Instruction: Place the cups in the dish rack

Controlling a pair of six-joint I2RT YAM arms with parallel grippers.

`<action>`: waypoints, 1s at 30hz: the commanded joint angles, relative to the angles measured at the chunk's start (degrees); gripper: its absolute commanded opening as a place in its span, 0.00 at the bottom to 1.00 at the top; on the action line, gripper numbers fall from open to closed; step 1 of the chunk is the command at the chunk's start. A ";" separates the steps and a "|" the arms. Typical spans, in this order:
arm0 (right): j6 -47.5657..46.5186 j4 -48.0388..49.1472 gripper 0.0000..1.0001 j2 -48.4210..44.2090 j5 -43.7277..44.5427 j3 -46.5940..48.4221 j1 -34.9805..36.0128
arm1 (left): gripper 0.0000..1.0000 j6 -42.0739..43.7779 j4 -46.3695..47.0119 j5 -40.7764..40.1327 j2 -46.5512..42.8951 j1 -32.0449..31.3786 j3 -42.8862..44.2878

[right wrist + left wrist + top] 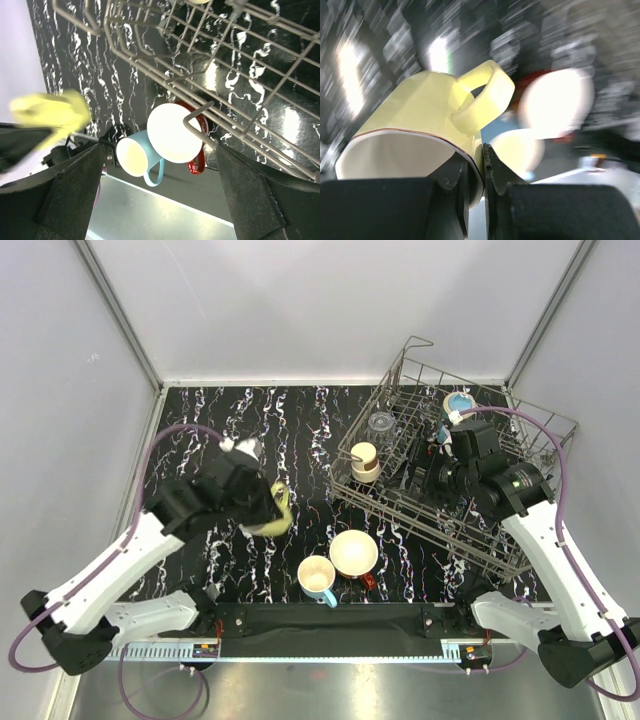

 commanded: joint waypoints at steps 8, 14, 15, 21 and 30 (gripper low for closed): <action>0.99 22.55 1.00 -2.87 -29.01 -1.33 -0.28 | 0.00 3.78 38.09 29.42 -0.06 -0.16 2.74; -2.51 22.17 1.00 -4.46 -33.18 -2.48 -0.19 | 0.00 -2.15 67.11 44.74 3.11 -0.34 -8.08; -2.95 21.81 1.00 -4.81 -33.53 -2.92 -0.19 | 0.00 -1.27 69.04 45.46 3.20 -0.34 -8.17; -1.99 26.02 1.00 -8.94 -33.27 -9.51 -0.28 | 0.00 0.42 77.46 49.77 1.62 -0.25 -10.98; -2.96 30.60 1.00 -13.07 -36.78 -9.34 -0.19 | 0.00 -7.84 81.54 46.26 2.75 0.72 -7.05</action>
